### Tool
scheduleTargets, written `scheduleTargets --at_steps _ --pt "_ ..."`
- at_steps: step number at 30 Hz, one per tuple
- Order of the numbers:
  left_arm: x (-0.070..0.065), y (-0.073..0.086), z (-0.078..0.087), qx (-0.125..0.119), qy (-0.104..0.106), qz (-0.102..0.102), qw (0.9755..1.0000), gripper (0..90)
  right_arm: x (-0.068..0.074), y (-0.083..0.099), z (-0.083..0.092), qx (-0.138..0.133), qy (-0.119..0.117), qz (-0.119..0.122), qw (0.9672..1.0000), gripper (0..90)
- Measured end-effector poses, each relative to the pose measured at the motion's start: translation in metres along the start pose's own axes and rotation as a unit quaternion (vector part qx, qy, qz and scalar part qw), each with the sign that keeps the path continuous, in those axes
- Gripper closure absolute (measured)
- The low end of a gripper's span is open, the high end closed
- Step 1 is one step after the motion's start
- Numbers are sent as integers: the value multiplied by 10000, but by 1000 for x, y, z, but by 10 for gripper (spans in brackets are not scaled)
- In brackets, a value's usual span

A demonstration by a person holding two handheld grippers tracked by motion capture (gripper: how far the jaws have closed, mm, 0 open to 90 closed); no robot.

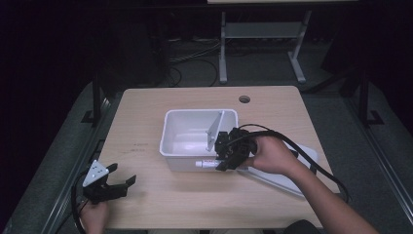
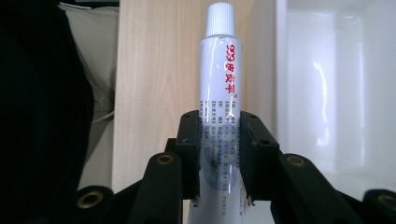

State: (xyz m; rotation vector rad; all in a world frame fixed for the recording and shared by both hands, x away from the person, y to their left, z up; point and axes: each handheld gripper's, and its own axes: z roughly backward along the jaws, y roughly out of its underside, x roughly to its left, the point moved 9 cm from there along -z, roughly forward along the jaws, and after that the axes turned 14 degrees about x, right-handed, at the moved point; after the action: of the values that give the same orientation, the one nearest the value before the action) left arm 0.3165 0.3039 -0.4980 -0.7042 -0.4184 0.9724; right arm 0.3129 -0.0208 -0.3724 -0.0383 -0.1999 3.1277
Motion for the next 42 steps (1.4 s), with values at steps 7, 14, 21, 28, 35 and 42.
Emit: scheduleTargets --at_steps 7,14,21,28,35,42 --pt "1 0 0 9 -6 -7 10000 134 -11 -7 14 124 81 8 9999 712" --pt "2 1 1 17 -13 -14 10000 134 -24 -15 21 259 120 36 9996 712" --pt "2 1 1 14 -10 -15 10000 134 -40 -19 20 327 118 2 9994 711" --pt "2 1 1 0 -15 3 10000 134 -51 -22 13 389 55 -58 9992 711" --pt "2 1 1 -4 -14 4 10000 134 -59 -24 4 417 9 -113 9991 711" --pt "2 1 1 -11 -8 16 10000 134 -67 -24 -5 356 -65 -175 9992 711"
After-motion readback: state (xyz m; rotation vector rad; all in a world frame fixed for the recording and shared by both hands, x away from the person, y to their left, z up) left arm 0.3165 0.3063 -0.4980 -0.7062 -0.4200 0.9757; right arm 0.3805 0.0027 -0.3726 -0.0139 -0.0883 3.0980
